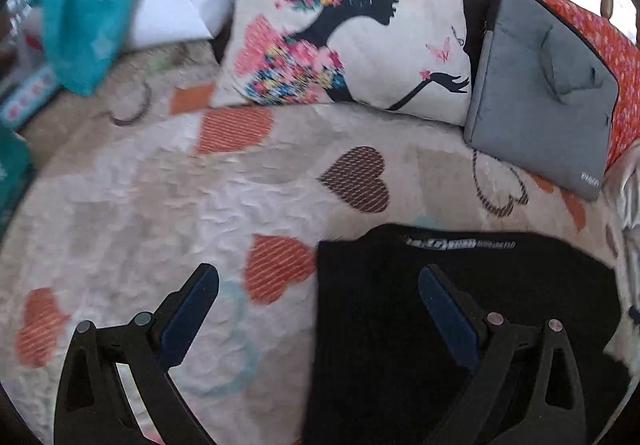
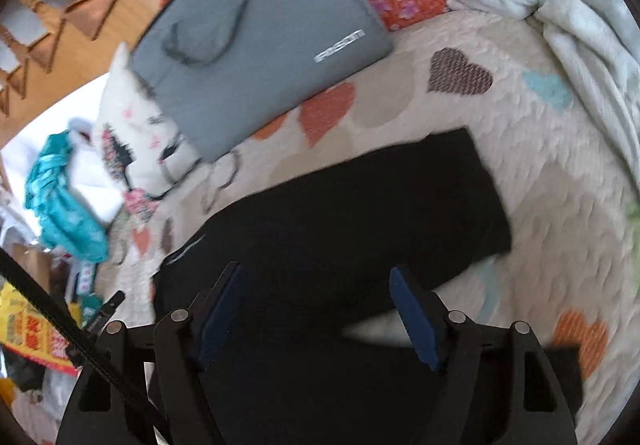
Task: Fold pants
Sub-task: 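Move the left tool to the FILO waistband of the pants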
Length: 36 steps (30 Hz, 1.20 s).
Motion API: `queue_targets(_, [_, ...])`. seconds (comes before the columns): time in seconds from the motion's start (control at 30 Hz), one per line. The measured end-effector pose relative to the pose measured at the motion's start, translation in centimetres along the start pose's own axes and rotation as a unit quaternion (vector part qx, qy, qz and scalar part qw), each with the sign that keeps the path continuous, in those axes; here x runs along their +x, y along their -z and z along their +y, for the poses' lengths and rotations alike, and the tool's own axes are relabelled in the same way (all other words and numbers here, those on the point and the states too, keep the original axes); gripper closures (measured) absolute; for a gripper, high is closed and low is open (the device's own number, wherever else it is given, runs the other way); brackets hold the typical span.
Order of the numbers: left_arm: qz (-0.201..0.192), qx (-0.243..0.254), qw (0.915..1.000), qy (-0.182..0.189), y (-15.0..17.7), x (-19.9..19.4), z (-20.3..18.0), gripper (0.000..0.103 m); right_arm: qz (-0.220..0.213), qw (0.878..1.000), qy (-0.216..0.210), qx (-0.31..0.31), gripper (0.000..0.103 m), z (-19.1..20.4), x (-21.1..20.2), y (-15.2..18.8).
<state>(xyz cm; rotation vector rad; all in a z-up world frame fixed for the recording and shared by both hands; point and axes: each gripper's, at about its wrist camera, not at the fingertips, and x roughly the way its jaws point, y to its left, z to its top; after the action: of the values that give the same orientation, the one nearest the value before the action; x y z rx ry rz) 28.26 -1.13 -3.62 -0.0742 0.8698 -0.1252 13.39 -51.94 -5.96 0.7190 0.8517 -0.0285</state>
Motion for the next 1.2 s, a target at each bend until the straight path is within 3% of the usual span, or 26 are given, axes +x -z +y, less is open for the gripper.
queue_targets(0.1, [0.005, 0.002, 0.9997, 0.022, -1.1, 1.9, -1.1, 0.003, -0.009, 1.0, -0.009, 0.021, 0.023, -1.1, 1.4, -1.4])
queue_targets(0.23, [0.001, 0.027, 0.9995, 0.019, -2.3, 3.8, -2.7, 0.003, 0.011, 1.0, -0.013, 0.01, 0.023, -0.3, 4.0, -2.2])
queue_targets(0.43, [0.007, -0.009, 0.9993, 0.036, -3.6, 5.4, -1.9, 0.003, 0.03, 0.998, 0.001, -0.057, 0.023, 2.5, 6.4, -2.2])
queue_targets(0.63, [0.006, -0.03, 0.9993, 0.024, -3.9, 5.8, -1.4, 0.003, 0.027, 0.998, -0.004, -0.053, 0.023, 2.6, 6.3, -2.2])
queue_targets(1.0, [-0.056, 0.071, 0.9954, -0.031, -3.4, 3.6, -6.0, 0.003, 0.028, 0.999, -0.001, -0.034, 0.023, 1.7, 6.9, -2.4])
queue_targets(1.2, [-0.071, 0.1, 0.9917, -0.038, -3.0, 3.1, -7.7, 0.003, 0.034, 0.999, 0.004, -0.035, 0.023, 1.4, 7.4, -2.4])
